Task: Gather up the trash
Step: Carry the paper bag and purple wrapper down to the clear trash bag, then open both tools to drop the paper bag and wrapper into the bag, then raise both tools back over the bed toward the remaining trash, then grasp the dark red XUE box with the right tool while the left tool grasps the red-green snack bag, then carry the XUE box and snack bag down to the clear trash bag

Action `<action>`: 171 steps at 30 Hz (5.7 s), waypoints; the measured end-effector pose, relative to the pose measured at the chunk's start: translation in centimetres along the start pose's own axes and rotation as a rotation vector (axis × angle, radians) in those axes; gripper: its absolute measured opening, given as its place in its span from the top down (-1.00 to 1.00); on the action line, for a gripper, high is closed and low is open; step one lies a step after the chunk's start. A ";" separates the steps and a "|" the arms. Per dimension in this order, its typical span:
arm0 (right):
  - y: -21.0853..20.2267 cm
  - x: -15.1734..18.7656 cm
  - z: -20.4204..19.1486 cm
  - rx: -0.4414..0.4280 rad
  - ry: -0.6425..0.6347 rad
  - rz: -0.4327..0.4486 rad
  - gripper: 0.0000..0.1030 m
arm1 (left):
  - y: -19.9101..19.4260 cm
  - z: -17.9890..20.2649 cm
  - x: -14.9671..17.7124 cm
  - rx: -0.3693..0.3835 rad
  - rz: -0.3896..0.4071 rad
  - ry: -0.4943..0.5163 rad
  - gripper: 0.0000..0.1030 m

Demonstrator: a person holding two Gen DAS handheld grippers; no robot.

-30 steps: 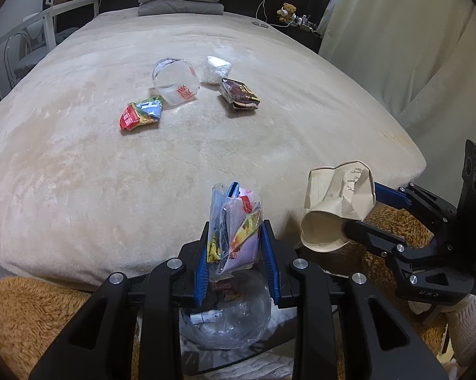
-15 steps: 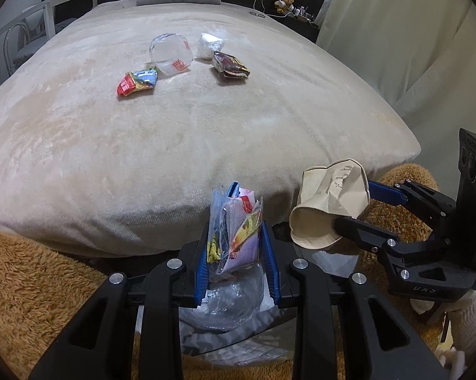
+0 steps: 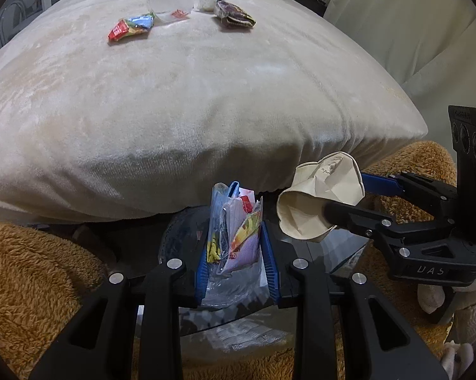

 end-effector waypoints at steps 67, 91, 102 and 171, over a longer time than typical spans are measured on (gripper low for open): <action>-6.3 -13.1 7.3 -0.237 0.221 0.164 -0.37 | -5.1 -5.8 -9.7 -0.053 0.013 -0.048 0.02; 2.1 -27.0 9.6 -0.177 0.133 0.091 -0.70 | -2.5 -12.1 -22.2 -0.086 0.058 -0.123 -0.28; 3.4 -28.4 7.7 -0.112 0.053 0.089 -0.68 | -0.7 -14.7 -24.4 -0.127 0.034 -0.167 -0.29; -8.8 -8.4 0.6 -0.072 0.031 0.220 -0.12 | -9.9 -0.5 -6.3 -0.028 0.203 -0.036 -0.18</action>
Point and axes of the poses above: each gripper's, at about its wrist camera, not at the fingertips, and y roughly the way its jaws point, z to its right, x to its underside, the point moved 5 cm from there along y, roughly the way its jaws point, and after that the axes turned 12 degrees about -z, right-handed, at the moved point
